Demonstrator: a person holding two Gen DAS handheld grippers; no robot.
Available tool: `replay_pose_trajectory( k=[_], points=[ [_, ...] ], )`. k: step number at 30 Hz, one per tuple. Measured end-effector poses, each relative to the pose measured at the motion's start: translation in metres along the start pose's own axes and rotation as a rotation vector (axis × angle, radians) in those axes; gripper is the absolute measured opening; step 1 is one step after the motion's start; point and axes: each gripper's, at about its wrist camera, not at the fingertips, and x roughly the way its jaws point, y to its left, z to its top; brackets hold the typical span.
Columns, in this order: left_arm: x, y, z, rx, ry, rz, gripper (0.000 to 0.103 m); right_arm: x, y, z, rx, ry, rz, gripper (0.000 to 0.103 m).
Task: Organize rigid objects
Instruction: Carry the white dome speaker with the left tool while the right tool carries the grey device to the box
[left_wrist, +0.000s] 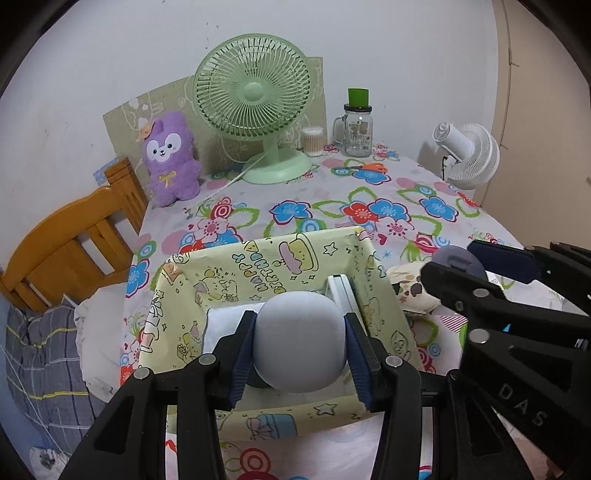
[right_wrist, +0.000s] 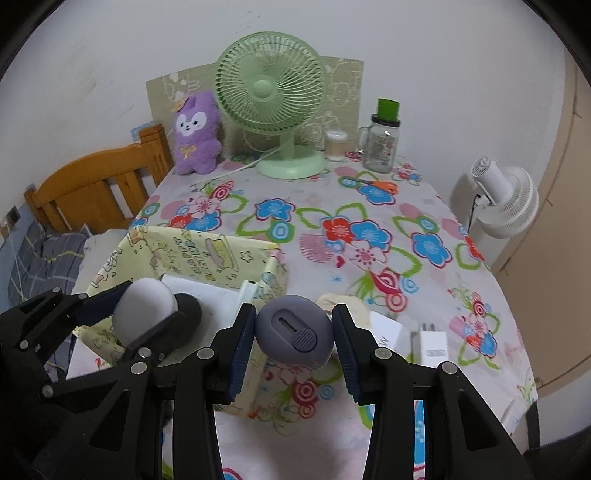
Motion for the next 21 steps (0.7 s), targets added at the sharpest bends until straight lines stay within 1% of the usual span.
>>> replay_pose_trajectory(
  k=[10,21],
  points=[
    [0.012,0.024,0.001,-0.03,0.02,0.009,0.048,0.02,0.022,0.012,-0.034,0.026,0.019,0.045],
    [0.034,0.05,-0.004,-0.059,0.068,0.02,0.048,0.046,0.045,0.025,-0.063,0.058,0.046,0.045]
  ],
)
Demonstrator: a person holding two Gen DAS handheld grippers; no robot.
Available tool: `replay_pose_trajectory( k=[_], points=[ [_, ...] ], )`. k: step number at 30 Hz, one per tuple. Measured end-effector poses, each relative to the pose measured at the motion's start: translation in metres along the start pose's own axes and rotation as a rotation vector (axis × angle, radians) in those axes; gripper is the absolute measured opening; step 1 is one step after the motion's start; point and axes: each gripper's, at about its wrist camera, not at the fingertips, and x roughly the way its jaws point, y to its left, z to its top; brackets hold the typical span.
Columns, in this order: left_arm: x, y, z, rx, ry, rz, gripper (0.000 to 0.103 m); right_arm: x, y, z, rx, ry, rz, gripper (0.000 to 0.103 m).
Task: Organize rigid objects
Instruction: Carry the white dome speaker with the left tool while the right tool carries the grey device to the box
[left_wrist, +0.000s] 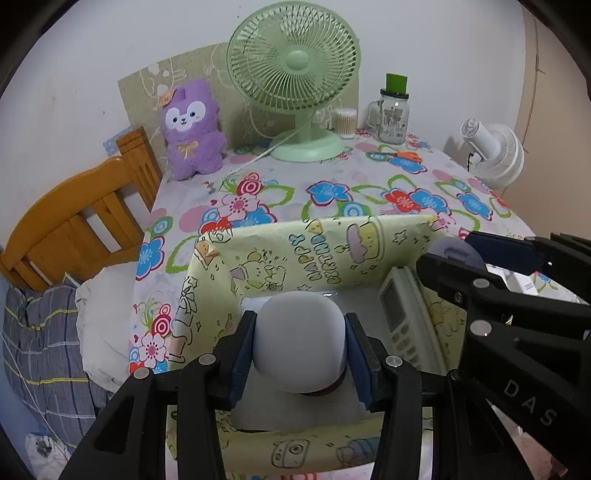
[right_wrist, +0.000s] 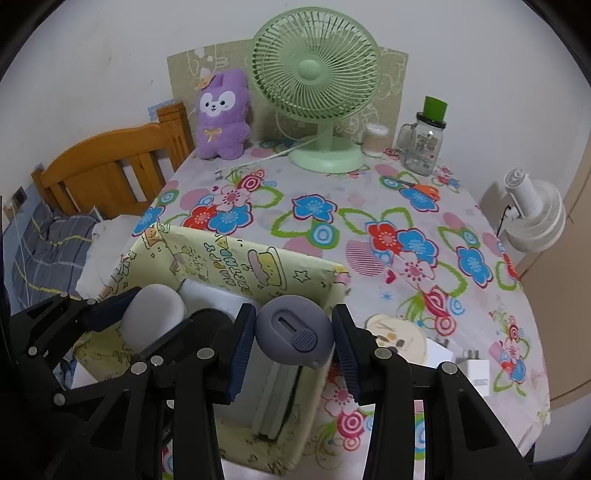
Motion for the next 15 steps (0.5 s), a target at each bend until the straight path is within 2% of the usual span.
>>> replay_pose_trajectory(
  k=[15],
  points=[
    [0.032,0.002,0.004,0.021,0.096,-0.026,0.049,0.039,0.007,0.01,0.001,0.082,0.03,0.046]
  ],
)
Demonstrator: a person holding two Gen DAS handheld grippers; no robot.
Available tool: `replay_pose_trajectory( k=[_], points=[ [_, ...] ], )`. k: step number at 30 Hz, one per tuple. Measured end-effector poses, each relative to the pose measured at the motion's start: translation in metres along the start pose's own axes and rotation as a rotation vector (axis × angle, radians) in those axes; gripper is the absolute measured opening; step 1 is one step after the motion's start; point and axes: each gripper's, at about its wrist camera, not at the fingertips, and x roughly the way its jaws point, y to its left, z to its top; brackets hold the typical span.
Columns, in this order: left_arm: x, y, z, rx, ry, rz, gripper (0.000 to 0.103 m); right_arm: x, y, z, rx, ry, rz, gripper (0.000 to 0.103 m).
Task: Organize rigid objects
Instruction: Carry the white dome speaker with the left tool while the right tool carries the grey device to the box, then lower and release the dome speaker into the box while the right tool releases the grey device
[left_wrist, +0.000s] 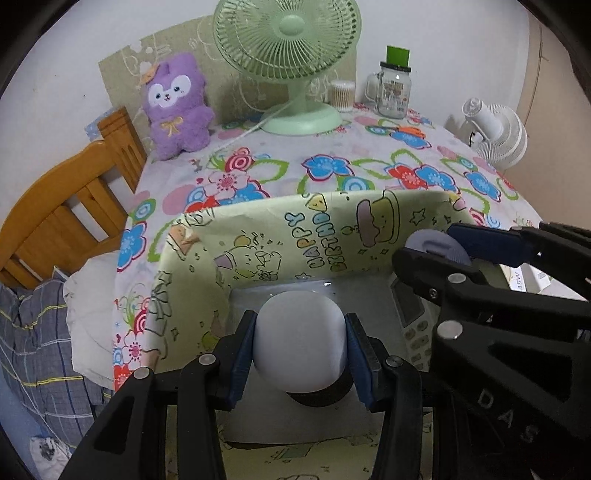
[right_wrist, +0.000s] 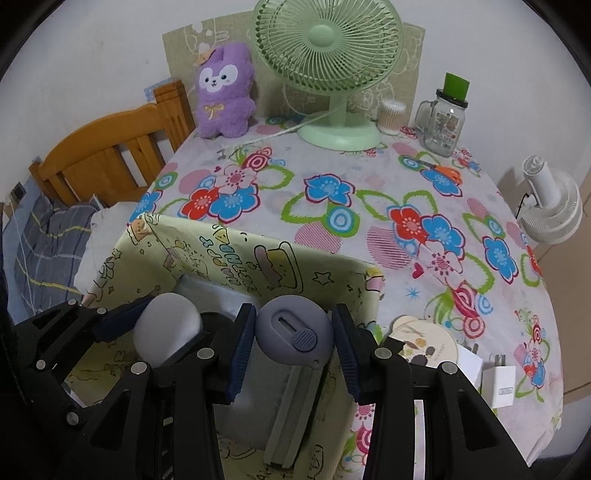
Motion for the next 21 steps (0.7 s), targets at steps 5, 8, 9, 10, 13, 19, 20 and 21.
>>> replay_pose_trajectory(
  k=[5,8,9,10,13,19,20,21],
  points=[
    [0.008,0.001,0.001,-0.006,0.029,0.001,0.049,0.006,0.003,0.002,-0.008,0.016,0.007,0.046],
    [0.012,0.002,0.001,-0.012,0.044,-0.01,0.049,0.013,0.004,0.002,-0.009,0.029,0.012,0.046],
    [0.012,0.003,0.001,-0.015,0.047,-0.02,0.049,0.013,0.005,0.003,-0.013,0.025,0.007,0.046],
    [0.012,0.003,0.002,-0.017,0.047,-0.025,0.05,0.014,0.005,0.004,-0.017,0.026,0.002,0.046],
    [0.011,0.003,0.003,-0.026,0.042,-0.065,0.057,0.016,0.005,0.005,-0.021,0.027,-0.002,0.046],
    [0.007,0.0,0.002,-0.035,0.041,-0.087,0.066,0.015,0.006,0.004,-0.031,0.025,-0.001,0.047],
    [0.006,-0.001,0.002,-0.038,0.037,-0.084,0.068,0.014,0.006,0.004,-0.037,0.024,-0.008,0.047],
    [0.004,-0.001,0.002,-0.04,0.031,-0.081,0.069,0.014,0.007,0.003,-0.042,0.024,-0.01,0.05]
  ],
)
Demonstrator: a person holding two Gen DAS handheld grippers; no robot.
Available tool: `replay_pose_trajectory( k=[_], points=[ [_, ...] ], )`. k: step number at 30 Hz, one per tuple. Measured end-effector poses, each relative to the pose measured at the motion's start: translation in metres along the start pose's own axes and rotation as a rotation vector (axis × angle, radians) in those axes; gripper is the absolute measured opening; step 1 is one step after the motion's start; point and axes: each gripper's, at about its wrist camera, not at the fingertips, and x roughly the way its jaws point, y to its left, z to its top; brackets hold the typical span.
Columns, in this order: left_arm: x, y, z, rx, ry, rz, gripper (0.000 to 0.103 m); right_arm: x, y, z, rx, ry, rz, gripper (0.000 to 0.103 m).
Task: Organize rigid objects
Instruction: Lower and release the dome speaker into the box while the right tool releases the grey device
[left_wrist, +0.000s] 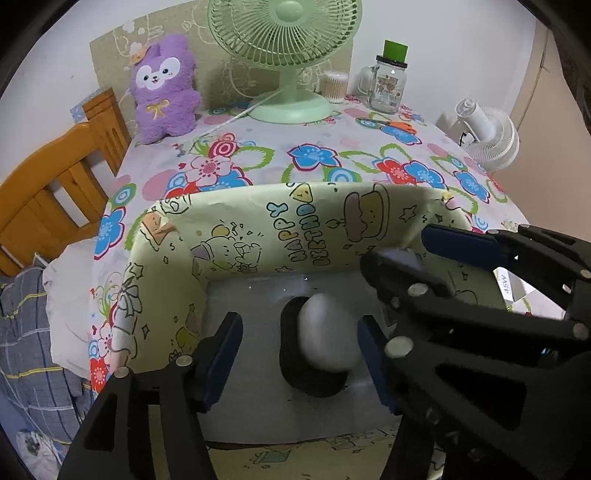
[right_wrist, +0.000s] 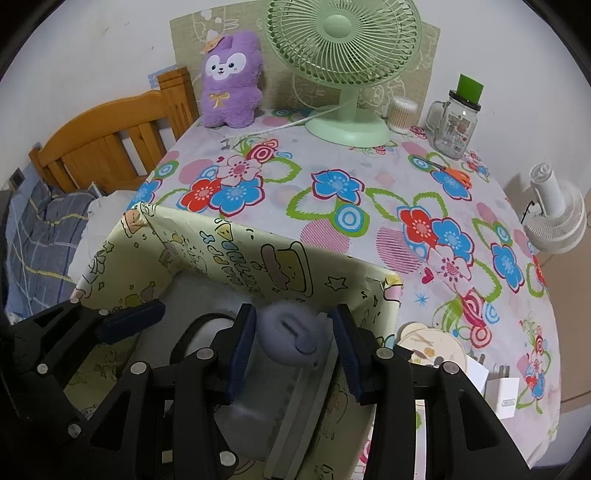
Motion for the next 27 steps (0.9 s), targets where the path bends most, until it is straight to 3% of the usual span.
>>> replay_pose_trajectory(
  k=[6,9,27],
  points=[
    [-0.014,-0.002,-0.005,0.004,-0.042,0.04,0.08,-0.008,0.002,-0.005,-0.003,-0.009,0.029,0.059],
    [-0.02,-0.004,-0.007,0.009,-0.055,0.048,0.083,-0.015,0.004,-0.007,-0.006,-0.026,0.013,0.071],
    [-0.052,-0.03,-0.018,0.062,-0.124,0.086,0.093,-0.056,-0.004,-0.023,0.014,-0.094,-0.008,0.084]
  ],
)
